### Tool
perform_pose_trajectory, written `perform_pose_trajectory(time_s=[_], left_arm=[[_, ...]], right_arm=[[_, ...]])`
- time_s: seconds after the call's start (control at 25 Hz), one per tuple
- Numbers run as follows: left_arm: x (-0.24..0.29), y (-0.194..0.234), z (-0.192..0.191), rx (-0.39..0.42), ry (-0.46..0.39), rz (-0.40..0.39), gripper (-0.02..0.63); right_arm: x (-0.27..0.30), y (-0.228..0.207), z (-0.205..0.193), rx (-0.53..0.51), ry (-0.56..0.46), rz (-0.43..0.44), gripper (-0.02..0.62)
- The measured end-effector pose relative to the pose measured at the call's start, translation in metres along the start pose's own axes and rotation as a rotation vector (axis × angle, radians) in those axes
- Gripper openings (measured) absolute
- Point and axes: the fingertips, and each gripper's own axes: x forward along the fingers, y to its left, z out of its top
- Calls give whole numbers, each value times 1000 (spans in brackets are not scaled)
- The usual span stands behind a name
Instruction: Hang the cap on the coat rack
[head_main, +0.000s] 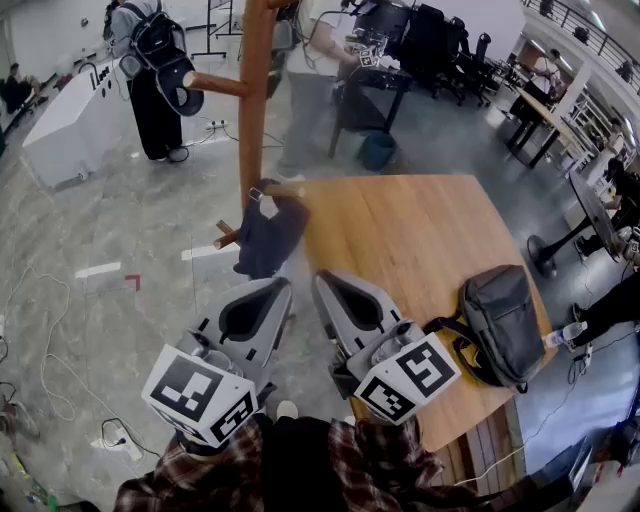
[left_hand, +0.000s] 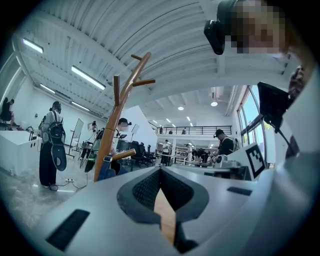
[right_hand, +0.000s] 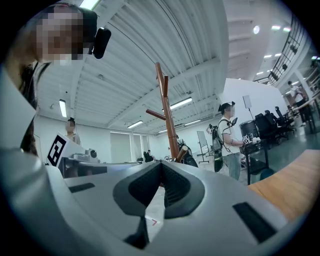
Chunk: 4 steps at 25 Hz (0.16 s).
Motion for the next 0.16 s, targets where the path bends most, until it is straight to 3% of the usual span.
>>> perform_pose_trajectory(time_s=[0.16], left_arm=[[1, 1, -4, 6, 6, 9, 11]], right_arm=[[-1, -3, -4, 2, 6, -3, 11]])
